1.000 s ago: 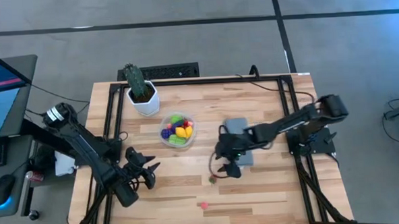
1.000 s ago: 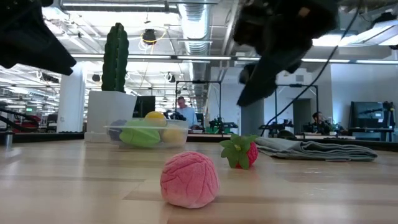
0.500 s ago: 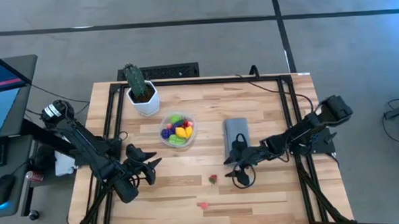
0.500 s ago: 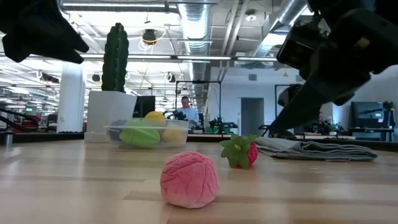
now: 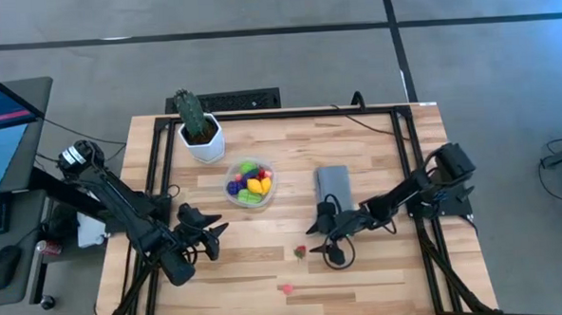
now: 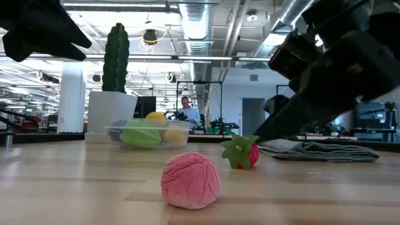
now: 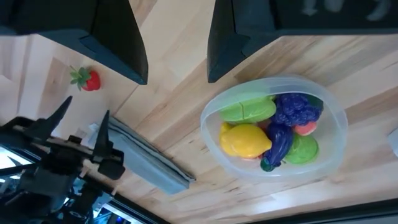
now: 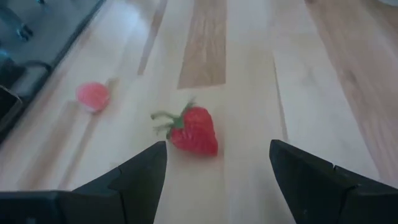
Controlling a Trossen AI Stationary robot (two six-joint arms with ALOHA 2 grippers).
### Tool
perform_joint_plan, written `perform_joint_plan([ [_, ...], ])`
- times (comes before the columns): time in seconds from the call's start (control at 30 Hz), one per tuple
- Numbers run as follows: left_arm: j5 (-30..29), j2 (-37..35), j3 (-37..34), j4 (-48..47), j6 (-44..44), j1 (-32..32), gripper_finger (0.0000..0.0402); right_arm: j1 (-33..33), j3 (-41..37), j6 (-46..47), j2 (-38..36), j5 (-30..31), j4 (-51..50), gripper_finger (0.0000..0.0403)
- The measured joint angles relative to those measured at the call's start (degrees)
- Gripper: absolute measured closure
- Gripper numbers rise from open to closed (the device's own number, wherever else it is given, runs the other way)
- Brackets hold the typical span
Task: Pick and placing Produce into tupperware
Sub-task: Put the red strawberry into the transparent container
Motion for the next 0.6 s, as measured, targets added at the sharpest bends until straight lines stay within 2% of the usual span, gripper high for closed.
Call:
perform_joint_plan([
  [0.2,1.09,0.00,0.00,0.26,0.49,0.00,0.0246,0.00,4.11,-8.09,3.71,-3.53,-0.38,0.0097],
  [0.6,3.03,0.02,0.00,0.55,1.17,-0.01,0.0246,-0.17,5.40,-12.34,4.93,-4.35,-1.93,0.0097],
])
